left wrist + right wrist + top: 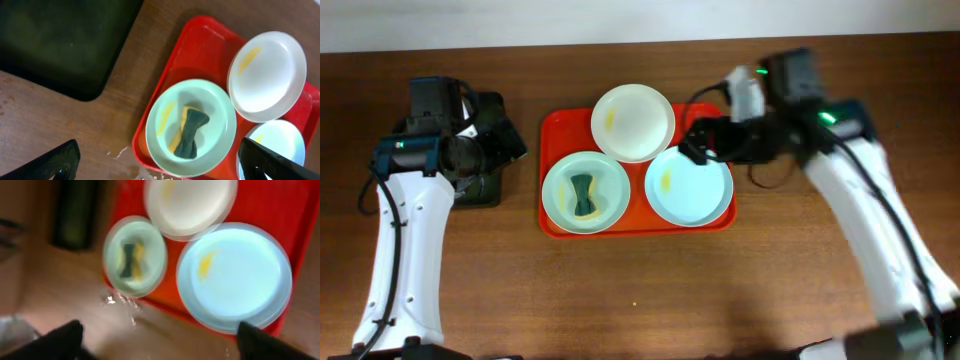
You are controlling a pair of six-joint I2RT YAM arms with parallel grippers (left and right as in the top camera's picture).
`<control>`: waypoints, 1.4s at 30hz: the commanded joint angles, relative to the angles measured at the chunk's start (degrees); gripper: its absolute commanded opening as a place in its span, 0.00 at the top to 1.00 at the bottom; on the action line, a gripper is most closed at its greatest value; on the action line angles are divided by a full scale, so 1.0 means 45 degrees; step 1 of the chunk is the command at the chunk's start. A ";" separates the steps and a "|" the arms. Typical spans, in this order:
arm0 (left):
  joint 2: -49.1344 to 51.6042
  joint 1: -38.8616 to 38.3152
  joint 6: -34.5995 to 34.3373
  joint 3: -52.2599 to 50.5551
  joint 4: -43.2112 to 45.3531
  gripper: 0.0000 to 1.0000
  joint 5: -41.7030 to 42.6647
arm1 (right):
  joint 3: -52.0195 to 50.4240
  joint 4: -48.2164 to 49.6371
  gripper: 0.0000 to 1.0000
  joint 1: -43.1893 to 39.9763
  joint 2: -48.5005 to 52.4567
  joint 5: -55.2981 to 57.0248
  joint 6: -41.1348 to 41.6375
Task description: Clean dirty plates on tray and stack at the side
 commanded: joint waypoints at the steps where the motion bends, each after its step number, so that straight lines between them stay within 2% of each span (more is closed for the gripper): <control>1: -0.0005 0.0029 0.0068 0.0000 -0.0015 0.01 -0.0044 | 0.0942 0.0646 0.18 0.1821 0.2050 0.1501 0.0131; 5: -0.0005 0.0029 0.0073 0.0000 -0.0073 0.01 -0.0044 | 0.0942 0.2055 0.47 0.3492 0.4823 0.2322 0.0121; 8: -0.0005 0.0029 0.0073 0.0000 -0.0044 0.01 -0.0044 | 0.0942 0.2900 0.49 0.4085 0.6033 0.2331 0.0083; 13: -0.0005 0.0029 0.0068 -0.0005 -0.0063 0.01 -0.0044 | 0.0816 0.4303 0.52 0.4119 0.6169 0.3021 0.0083; 15: -0.0005 0.0029 0.0073 -0.0005 -0.0083 0.01 -0.0044 | 0.0787 0.4396 0.51 0.4119 0.6373 0.3963 0.0087; 25: -0.0005 0.0029 0.0073 -0.0005 -0.0209 0.01 -0.0039 | 0.0578 0.4347 0.52 0.4133 0.7320 0.3181 0.0136; 29: -0.0005 0.0029 0.0073 -0.0005 -0.0262 0.01 -0.0039 | 0.0515 0.4352 0.59 0.4129 0.7800 0.3094 0.0131; 31: -0.0005 0.0029 0.0078 -0.0015 -0.0306 0.01 -0.0034 | 0.0515 0.4342 0.73 0.4114 0.7800 0.3143 0.0126; 33: -0.0005 -0.0034 0.0389 -0.0102 -0.0287 0.21 0.0039 | 0.0515 0.4342 0.76 0.4085 0.7805 0.3235 0.0117; 35: 0.0063 -0.0117 0.0748 -0.0398 -0.0180 0.44 0.0287 | 0.0515 0.4342 0.88 0.4085 0.7805 0.3230 0.0121; 36: 0.0170 -0.0117 0.0748 -0.0695 -0.0034 0.59 0.0583 | 0.0515 0.4342 0.90 0.4085 0.7805 0.3230 0.0121; 39: 0.0704 -0.0117 0.1039 -0.2011 0.1409 0.64 0.2045 | 0.0515 0.4342 0.95 0.4090 0.7805 0.3225 0.0121; 42: 0.1977 -0.0209 0.1224 -0.3138 0.3342 0.70 0.3910 | 0.0515 0.4347 0.95 0.4095 0.7805 0.3181 0.0126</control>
